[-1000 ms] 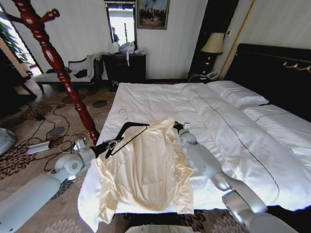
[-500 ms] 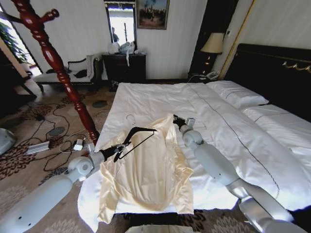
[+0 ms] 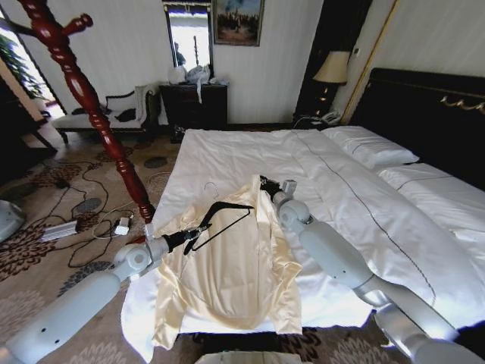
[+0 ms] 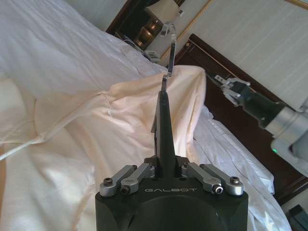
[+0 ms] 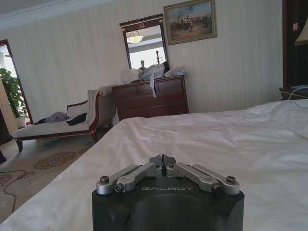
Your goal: Pick up the clothes from the bed and hang them on the clothes hanger.
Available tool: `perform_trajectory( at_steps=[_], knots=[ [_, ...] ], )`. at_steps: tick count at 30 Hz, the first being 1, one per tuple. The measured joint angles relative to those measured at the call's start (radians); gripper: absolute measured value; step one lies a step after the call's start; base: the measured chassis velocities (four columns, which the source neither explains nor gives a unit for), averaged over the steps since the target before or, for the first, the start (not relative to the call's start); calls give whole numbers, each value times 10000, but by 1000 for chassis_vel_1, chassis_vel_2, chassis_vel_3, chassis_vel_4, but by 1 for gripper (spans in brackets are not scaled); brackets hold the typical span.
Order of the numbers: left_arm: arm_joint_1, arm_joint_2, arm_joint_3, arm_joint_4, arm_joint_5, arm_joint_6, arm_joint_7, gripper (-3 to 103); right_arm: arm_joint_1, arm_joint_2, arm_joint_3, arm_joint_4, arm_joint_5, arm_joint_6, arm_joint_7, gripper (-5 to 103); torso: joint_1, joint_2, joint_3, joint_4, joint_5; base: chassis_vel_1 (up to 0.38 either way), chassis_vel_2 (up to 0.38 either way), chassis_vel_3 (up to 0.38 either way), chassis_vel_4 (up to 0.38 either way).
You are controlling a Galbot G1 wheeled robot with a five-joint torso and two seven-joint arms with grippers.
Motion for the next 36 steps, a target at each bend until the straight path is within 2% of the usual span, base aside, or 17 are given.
perform_trajectory(
  at_steps=[6, 10, 23, 30, 36],
  knots=[
    [-664, -291, 558, 450, 76, -16, 122, 18, -66, -122, -8, 648, 325, -148, 300, 0, 0, 0, 0, 0, 1, 0, 0, 0, 0],
    [-1327, -625, 1424, 669, 112, -33, 143, 18, -134, -175, 49, 1014, 549, -228, 484, 0, 1, -1, 0, 0, 0, 0, 0, 0, 0],
    [-2835, -1327, 3195, 1412, -217, 97, 593, 18, -428, -672, 234, 1892, 1219, -497, 895, 0, 1, -1, 0, -2, 1, 0, 0, 0, 0],
    [-2981, -1494, 3104, 1463, -293, 82, 549, 18, -538, -774, 168, 2186, 1314, -621, 1014, 0, 1, 0, 0, -1, -2, 0, 0, 0, 0],
    [-2341, -1178, 2629, 1279, -199, 51, 436, 18, -903, -880, 234, 1876, 677, -964, 1052, -2, 1, 0, 0, 1, 1, 0, 0, 0, 0]
  ],
)
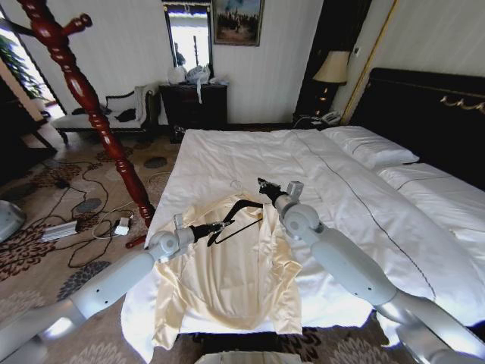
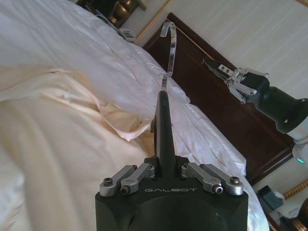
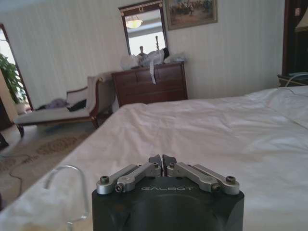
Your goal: Pick up the clothes from the bed and hang them on the clothes hanger.
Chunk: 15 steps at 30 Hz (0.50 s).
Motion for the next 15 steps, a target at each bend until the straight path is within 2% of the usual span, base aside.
perform_trajectory(
  at_steps=[1, 2, 5, 6, 7, 10, 11, 12, 15],
  knots=[
    [207, 56, -106, -48, 94, -16, -19, 18, -66, -62, 26, -132, -137, -184, 69, 3, -1, 0, 0, 1, -1, 0, 0, 0, 0],
    [207, 56, -106, -48, 94, -16, -19, 18, -66, -62, 26, -132, -137, -184, 69, 3, -1, 0, 0, 1, -1, 0, 0, 0, 0],
    [761, 103, -412, -237, 326, -30, -76, 18, -227, -279, 116, -382, -522, -694, 167, 19, -1, -1, 0, 0, 0, 0, 0, 0, 0],
    [975, 103, -499, -302, 441, -49, -96, 18, -304, -434, 157, -365, -540, -1061, 235, 25, 0, -1, 0, -3, -1, 0, 0, 0, 0],
    [975, 103, -499, -302, 441, -49, -96, 18, -304, -434, 157, -365, -540, -1061, 235, 25, 0, -1, 0, -3, -1, 0, 0, 0, 0],
    [1267, 81, -628, -366, 631, -82, -126, 18, -533, -838, 244, -25, -244, -2143, 216, 41, -1, 0, 0, -3, -2, 0, 0, 0, 0],
    [1292, 73, -644, -367, 648, -89, -130, 18, -578, -901, 247, -2, -188, -2330, 195, 41, -2, 0, -1, -3, -3, 0, 0, 0, 0],
    [1292, 73, -644, -367, 648, -89, -130, 18, -578, -901, 247, -2, -188, -2330, 195, 41, -2, 0, -1, -3, -3, 0, 0, 0, 0],
    [1299, 7, -671, -361, 674, -97, -169, 18, -627, -952, 132, -352, -120, -2704, 153, 57, -3, 0, 0, -3, -1, 0, 0, 0, 0]
  ],
)
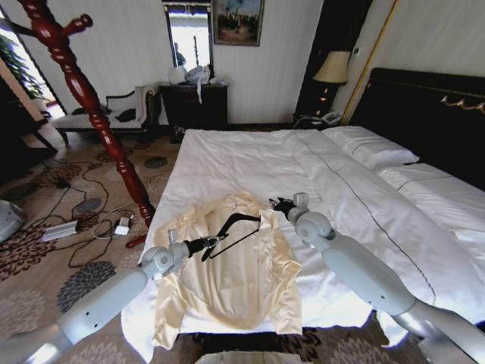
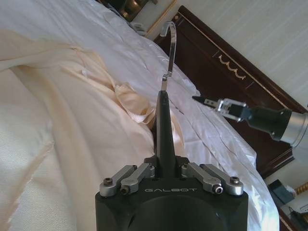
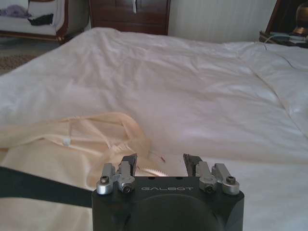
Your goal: Pick up the clothes from the bed and hang them on the clothes hanger.
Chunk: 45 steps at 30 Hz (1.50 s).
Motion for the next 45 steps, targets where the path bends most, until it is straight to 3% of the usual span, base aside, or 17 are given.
perform_trajectory(
  at_steps=[7, 10, 15, 25, 28, 30, 32, 33, 34, 35, 40, 45],
  knots=[
    [-33, -25, -4, -62, -2, -1, -75, 18, 171, 195, -223, -1013, 133, -262, -111, 79, 1, 0, 0, 3, 2, 0, 0, 0, 0],
    [-14, 50, -14, -134, -7, -1, -86, 18, 206, 235, -236, -1451, 117, -277, -234, 95, 1, 0, 1, 1, 1, 0, 0, 0, 0],
    [17, 143, -16, -209, -13, -1, -86, 18, 198, 370, -230, -1790, 262, -276, -281, 102, 0, 0, 0, -2, 0, 0, 0, 0, 0],
    [98, 212, -47, -272, -13, -1, -79, 18, 398, 790, -373, -2540, 532, -200, -196, 73, 1, 0, 1, 1, 0, 0, 0, 0, 0],
    [135, 230, -89, -275, 19, 2, -51, 18, 470, 843, -472, -2701, 472, -9, -205, 57, 1, 0, 1, 1, -1, 0, 0, 0, 0],
    [141, 229, -101, -276, 35, 3, -39, 18, 476, 848, -484, -2718, 461, 13, -207, 57, 2, 0, 1, 1, -1, 0, 0, 0, 0],
    [163, 187, -197, -265, 84, 12, -6, 18, 506, 881, -514, -2776, 432, 140, -209, 46, 3, -1, 1, 1, 0, 0, 0, 0, 0],
    [163, 187, -197, -265, 84, 12, -6, 18, 506, 881, -514, -2776, 432, 140, -209, 46, 3, -1, 1, 1, 0, 0, 0, 0, 0],
    [163, 173, -220, -259, 85, 14, -6, 18, 514, 888, -525, -2775, 434, 177, -209, 35, 3, 0, 1, 0, 0, 0, 0, 0, 0],
    [163, 169, -225, -256, 85, 14, -6, 18, 516, 890, -535, -2770, 436, 189, -209, 35, 3, -1, 1, 0, -1, 0, 0, 0, 0],
    [89, 134, -200, -201, 162, 18, 10, 18, 561, 924, -704, -2765, 294, 410, -205, 14, 2, 0, 1, 1, 0, 0, 0, 0, 0],
    [87, 111, -194, -197, 179, 18, 10, 18, 572, 965, -772, -2770, 241, 529, -213, 2, 3, -1, 1, 0, 0, 0, 0, 0, 0]
  ],
)
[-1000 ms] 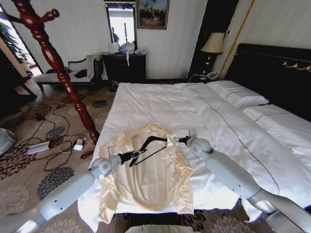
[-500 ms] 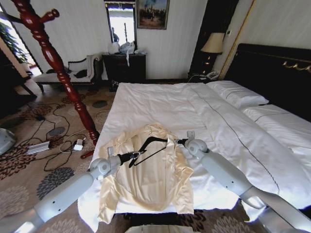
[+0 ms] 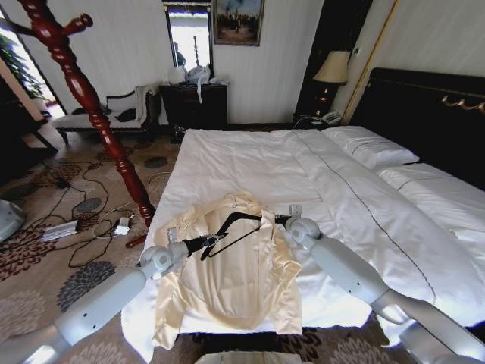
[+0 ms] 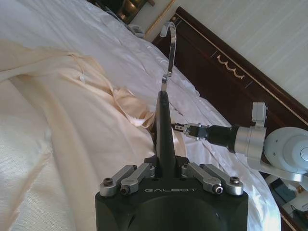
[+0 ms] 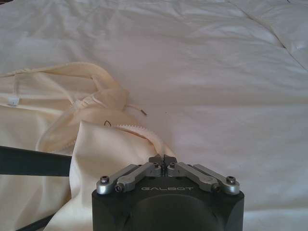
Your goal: Pick up the clothes from the bed and hang them on the clothes hanger.
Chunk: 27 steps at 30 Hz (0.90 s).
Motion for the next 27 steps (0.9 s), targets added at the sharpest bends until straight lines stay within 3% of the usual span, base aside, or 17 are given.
perform_trajectory(
  at_steps=[14, 27],
  knots=[
    [207, 46, -355, -151, 65, 10, 11, 18, 1, -315, 703, 1459, -701, 429, -188, 1, 0, 0, 0, 0, 1, 0, 0, 0, 0],
    [25, -114, -452, -185, -128, 20, -138, 18, -156, -1554, 1797, 3960, -406, 486, -313, 1, 0, 1, 0, 0, 1, 0, 0, 0, 0]
  ],
)
